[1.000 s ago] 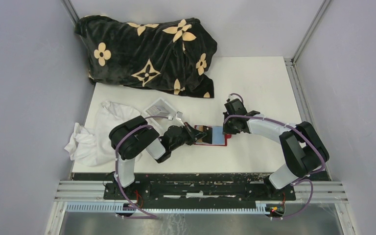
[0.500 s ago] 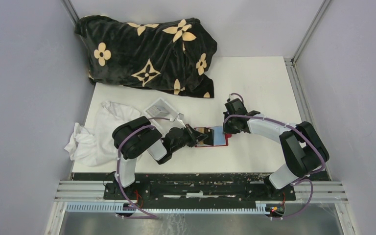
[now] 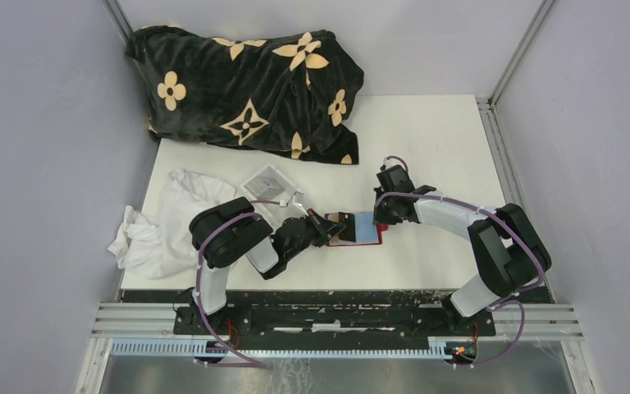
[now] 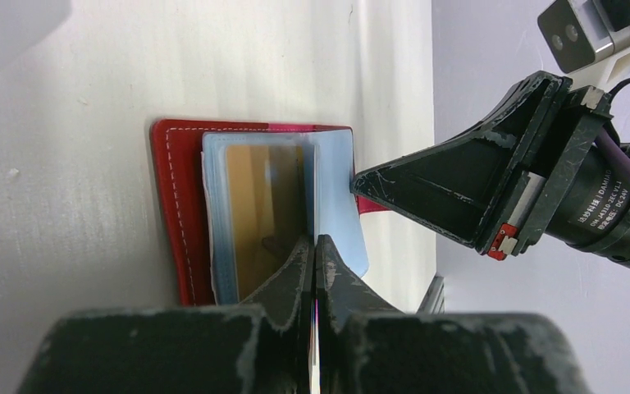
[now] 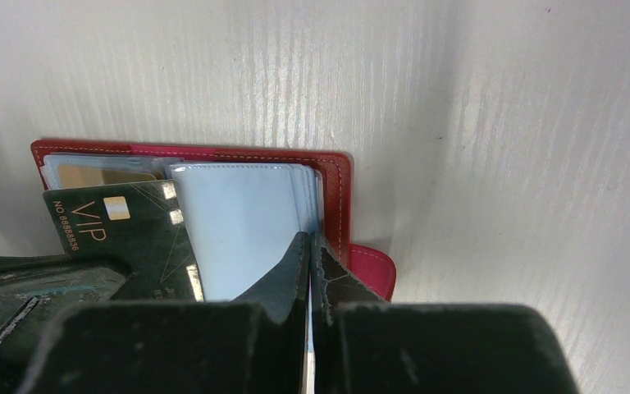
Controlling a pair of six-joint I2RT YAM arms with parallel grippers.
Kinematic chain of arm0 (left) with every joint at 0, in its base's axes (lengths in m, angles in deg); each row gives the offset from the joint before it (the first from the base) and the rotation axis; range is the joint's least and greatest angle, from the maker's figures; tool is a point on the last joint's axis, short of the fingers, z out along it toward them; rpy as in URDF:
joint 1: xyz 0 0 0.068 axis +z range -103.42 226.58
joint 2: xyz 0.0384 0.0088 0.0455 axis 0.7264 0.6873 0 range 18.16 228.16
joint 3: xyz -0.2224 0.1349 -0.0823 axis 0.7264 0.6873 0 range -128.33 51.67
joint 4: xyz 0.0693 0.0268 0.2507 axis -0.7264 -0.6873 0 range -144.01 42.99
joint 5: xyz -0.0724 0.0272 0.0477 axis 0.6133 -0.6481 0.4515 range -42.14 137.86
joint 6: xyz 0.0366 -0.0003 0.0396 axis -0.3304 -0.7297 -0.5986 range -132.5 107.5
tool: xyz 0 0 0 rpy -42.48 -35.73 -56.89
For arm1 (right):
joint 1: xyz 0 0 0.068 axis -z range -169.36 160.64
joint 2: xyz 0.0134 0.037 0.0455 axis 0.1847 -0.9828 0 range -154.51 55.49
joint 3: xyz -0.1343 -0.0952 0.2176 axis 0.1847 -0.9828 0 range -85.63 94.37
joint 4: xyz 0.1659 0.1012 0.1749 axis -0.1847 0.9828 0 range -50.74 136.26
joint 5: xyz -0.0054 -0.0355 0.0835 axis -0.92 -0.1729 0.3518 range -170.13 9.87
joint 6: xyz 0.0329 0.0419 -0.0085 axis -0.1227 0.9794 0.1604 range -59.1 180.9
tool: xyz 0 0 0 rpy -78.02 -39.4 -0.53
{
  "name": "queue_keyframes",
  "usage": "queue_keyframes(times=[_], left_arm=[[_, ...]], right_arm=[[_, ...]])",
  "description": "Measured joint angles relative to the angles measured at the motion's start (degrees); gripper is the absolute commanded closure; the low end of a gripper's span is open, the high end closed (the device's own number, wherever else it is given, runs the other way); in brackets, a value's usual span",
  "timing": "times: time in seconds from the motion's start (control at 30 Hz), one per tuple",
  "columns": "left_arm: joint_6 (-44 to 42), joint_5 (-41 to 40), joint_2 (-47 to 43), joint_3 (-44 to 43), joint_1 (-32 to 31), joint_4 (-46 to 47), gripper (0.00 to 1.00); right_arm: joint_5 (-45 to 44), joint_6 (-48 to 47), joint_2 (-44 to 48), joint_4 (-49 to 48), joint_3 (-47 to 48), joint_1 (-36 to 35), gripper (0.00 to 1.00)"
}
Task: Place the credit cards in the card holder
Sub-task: Insert the credit card into the card holder.
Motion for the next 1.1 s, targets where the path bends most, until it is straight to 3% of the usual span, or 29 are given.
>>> queue_keyframes(times=[0.5,1.1], left_arm=[[1.14,-1.46,2.1,-1.33,-1.9,1.31,0.97],[3.65,-12.04,3.02,0.37,-6.16,3.85,0.97]], right_arm=[[0.09,0.02,-0.39,-0.68,0.0,0.04,0.99],[0.28,0.37,-0.52,-0.94,0.0,0.04,0.99]])
